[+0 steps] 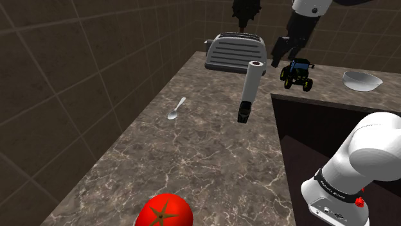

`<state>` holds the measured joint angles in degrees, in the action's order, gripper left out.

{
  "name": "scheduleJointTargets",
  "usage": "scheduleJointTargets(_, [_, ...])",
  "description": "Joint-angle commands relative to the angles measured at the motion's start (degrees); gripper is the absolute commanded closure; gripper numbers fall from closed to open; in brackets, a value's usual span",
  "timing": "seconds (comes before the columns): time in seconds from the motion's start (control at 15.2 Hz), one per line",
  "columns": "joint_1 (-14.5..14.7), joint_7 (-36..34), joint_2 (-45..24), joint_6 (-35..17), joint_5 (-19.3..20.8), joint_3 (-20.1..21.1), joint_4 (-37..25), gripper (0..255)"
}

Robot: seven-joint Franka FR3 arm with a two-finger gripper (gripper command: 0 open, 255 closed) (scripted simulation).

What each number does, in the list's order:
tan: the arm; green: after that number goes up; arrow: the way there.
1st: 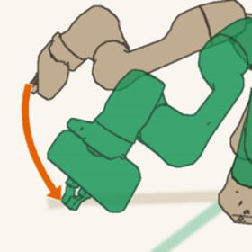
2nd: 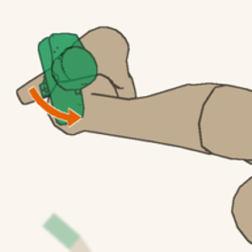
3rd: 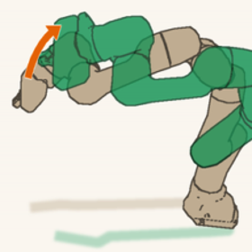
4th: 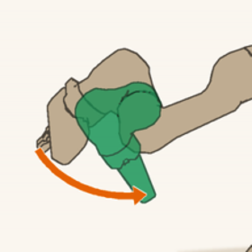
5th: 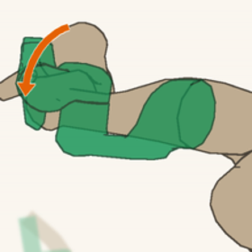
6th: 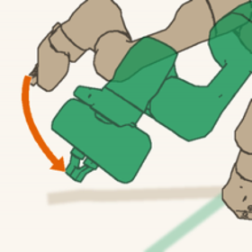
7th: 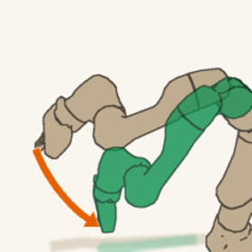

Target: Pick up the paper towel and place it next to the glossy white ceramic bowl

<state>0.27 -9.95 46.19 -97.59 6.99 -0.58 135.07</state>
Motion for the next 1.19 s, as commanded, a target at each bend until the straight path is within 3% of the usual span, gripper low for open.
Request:
scheduleJointTargets(0.0, [0.0, 0.0, 0.0, 0.0, 0.0, 0.0, 0.0, 0])
scheduleJointTargets(0.73, [5.1, 23.0, -26.6, -5.2, -1.2, -9.4, -16.8, 0])
scheduleJointTargets(1.12, [4.9, 22.9, -26.9, -9.8, -1.1, -9.7, -12.5, 0])
